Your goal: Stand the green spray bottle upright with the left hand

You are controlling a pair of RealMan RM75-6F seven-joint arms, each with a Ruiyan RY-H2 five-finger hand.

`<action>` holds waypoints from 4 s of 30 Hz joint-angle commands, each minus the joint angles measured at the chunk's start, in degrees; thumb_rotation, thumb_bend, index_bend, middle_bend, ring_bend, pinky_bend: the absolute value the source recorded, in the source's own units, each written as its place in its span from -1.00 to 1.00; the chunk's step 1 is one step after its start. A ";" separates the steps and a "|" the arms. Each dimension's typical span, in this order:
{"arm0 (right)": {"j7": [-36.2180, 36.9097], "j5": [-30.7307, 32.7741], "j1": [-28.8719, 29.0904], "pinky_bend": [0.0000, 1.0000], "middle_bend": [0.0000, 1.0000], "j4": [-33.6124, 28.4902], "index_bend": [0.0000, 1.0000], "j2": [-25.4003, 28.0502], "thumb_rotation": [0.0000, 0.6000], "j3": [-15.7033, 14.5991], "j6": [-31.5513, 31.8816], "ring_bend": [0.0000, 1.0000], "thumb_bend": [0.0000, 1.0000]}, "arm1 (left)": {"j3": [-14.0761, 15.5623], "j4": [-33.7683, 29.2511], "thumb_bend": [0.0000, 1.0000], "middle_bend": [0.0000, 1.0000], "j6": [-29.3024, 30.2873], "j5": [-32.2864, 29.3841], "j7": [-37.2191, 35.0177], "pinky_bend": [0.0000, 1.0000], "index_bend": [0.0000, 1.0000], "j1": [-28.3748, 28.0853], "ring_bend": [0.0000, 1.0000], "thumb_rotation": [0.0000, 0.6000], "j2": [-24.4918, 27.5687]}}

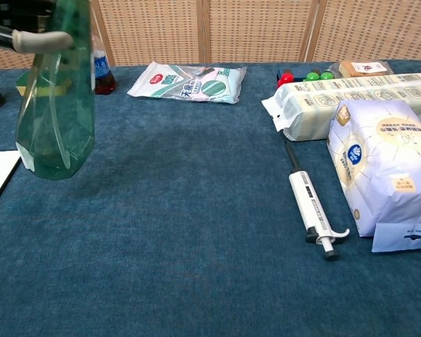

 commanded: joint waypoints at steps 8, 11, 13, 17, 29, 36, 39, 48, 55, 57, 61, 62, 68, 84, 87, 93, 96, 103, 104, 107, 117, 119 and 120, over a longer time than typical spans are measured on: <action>-0.81 0.25 0.26 -0.67 -0.41 -0.83 -0.41 -0.04 1.00 0.10 -0.18 -0.80 -0.25 | -0.40 8.77 -0.39 -0.13 -1.95 0.18 -22.80 0.16 -0.07 2.00 -0.18 1.00 -2.20; -1.00 0.37 0.25 -0.67 -0.41 -1.23 -0.41 0.05 1.00 0.17 -0.04 -0.80 -0.25 | -0.36 11.94 -0.39 -0.14 -1.06 1.67 -25.51 0.15 -0.07 1.71 -0.20 1.00 -4.26; -1.05 0.44 0.20 -0.67 -0.41 -1.47 -0.41 0.10 1.00 0.22 0.11 -0.80 -0.25 | -0.45 13.33 -0.39 -0.15 0.16 2.43 -25.30 0.14 -0.07 1.67 -0.21 1.00 -5.57; -0.88 0.48 0.13 -0.67 -0.41 -1.60 -0.41 0.13 1.00 0.21 0.24 -0.80 -0.25 | -0.37 14.93 -0.39 -0.16 2.93 4.12 -23.48 0.14 -0.06 1.79 -0.22 1.00 -7.58; 0.21 0.92 0.16 -0.67 -0.41 -1.25 -0.40 0.02 1.00 0.36 0.16 -0.80 -0.25 | 0.01 19.39 -0.39 -0.17 10.61 7.26 -19.18 0.15 -0.08 2.43 -0.24 1.00 -14.59; 1.08 1.11 0.08 -0.67 -0.41 -1.11 -0.40 -0.01 1.00 0.31 0.06 -0.80 -0.25 | 1.64 22.04 -0.39 -0.18 11.66 7.55 -20.18 0.15 -0.08 3.40 -0.24 1.00 -17.37; 1.22 1.01 0.13 -0.67 -0.41 -1.25 -0.40 0.06 1.00 0.32 0.04 -0.80 -0.25 | 2.03 23.49 -0.39 -0.18 12.41 7.56 -20.78 0.15 -0.07 3.92 -0.24 1.00 -18.57; 1.35 0.88 0.07 -0.67 -0.41 -1.73 -0.40 0.22 1.00 0.20 0.07 -0.80 -0.25 | 3.29 28.32 -0.39 -0.18 15.48 8.40 -21.67 0.14 -0.02 5.53 -0.24 1.00 -22.28; 1.75 0.65 -0.04 -0.67 -0.41 -1.95 -0.40 0.39 1.00 0.11 0.24 -0.80 -0.25 | 3.77 31.24 -0.39 -0.19 18.02 8.74 -22.32 0.08 -0.03 6.87 -0.25 1.00 -24.29; 1.89 0.58 -0.08 -0.67 -0.41 -1.99 -0.40 0.44 1.00 0.07 0.28 -0.80 -0.25 | 3.95 31.82 -0.39 -0.19 18.24 8.57 -22.77 0.08 -0.04 7.30 -0.26 1.00 -24.59; 2.18 0.36 -0.10 -0.67 -0.40 -2.06 -0.40 0.56 1.00 0.05 0.39 -0.80 -0.25 | 4.71 32.59 -0.39 -0.22 18.41 8.67 -23.42 0.06 -0.10 8.07 -0.31 1.00 -24.66; 2.23 0.30 -0.09 -0.67 -0.40 -2.05 -0.40 0.55 1.00 0.04 0.38 -0.80 -0.25 | 4.87 32.61 -0.39 -0.24 18.37 8.72 -23.58 0.05 -0.12 8.18 -0.33 0.99 -24.55; 2.50 0.21 0.00 -0.67 -0.40 -2.01 -0.41 0.48 1.00 0.01 0.28 -0.80 -0.25 | 5.33 32.76 -0.39 -0.31 18.58 8.82 -23.32 -0.02 -0.19 8.82 -0.44 0.82 -24.45; 3.54 0.10 -0.03 -0.67 -0.40 -1.72 -0.41 0.56 1.00 0.02 0.37 -0.79 -0.25 | 6.06 33.46 -0.39 -0.44 20.07 10.32 -21.14 -0.16 -0.30 9.39 -0.59 0.58 -24.27; 3.61 0.05 -0.02 -0.67 -0.40 -1.63 -0.41 0.47 1.00 -0.01 0.36 -0.79 -0.25 | 6.25 33.37 -0.39 -0.44 20.17 10.55 -20.76 -0.18 -0.31 9.42 -0.61 0.48 -24.15; 3.65 -0.02 0.03 -0.67 -0.40 -1.54 -0.41 0.44 1.00 0.01 0.39 -0.79 -0.25 | 6.59 33.52 -0.39 -0.46 20.36 10.78 -19.91 -0.21 -0.32 9.67 -0.64 0.27 -24.06; 3.70 -0.05 0.04 -0.67 -0.40 -1.54 -0.41 0.43 1.00 0.01 0.39 -0.79 -0.25 | 6.65 33.55 -0.39 -0.48 20.55 10.85 -19.70 -0.23 -0.35 9.78 -0.65 0.13 -24.01; 3.67 -0.11 0.06 -0.67 -0.40 -1.54 -0.41 0.42 1.00 0.06 0.50 -0.78 -0.25 | 6.87 33.70 -0.39 -0.55 20.75 11.00 -19.10 -0.28 -0.44 9.99 -0.71 -0.09 -23.92; 3.69 -0.11 0.07 -0.67 -0.40 -1.54 -0.41 0.42 1.00 0.06 0.49 -0.78 -0.25 | 6.95 33.77 -0.40 -0.56 20.74 11.05 -18.99 -0.28 -0.46 10.02 -0.72 -0.15 -23.91; 3.72 -0.19 0.10 -0.67 -0.40 -1.56 -0.41 0.44 1.00 0.09 0.53 -0.79 -0.25 | 7.22 33.96 -0.40 -0.59 20.93 11.18 -18.86 -0.30 -0.50 10.28 -0.74 -0.26 -23.77; 3.61 -0.20 0.35 -0.67 -0.39 -1.68 -0.41 0.49 1.00 0.12 0.21 -0.78 -0.24 | 7.83 33.47 -0.40 -0.61 21.93 11.50 -18.75 -0.32 -0.52 11.25 -0.75 -0.31 -22.65; 3.53 -0.20 0.46 -0.67 -0.39 -1.73 -0.41 0.48 1.00 0.13 0.06 -0.79 -0.25 | 8.04 33.20 -0.40 -0.61 22.20 11.63 -18.67 -0.32 -0.52 11.54 -0.75 -0.30 -22.17; 3.49 -0.21 0.51 -0.67 -0.39 -1.75 -0.41 0.47 1.00 0.13 0.00 -0.79 -0.25 | 8.13 33.06 -0.40 -0.61 22.34 11.67 -18.64 -0.32 -0.52 11.68 -0.75 -0.31 -21.97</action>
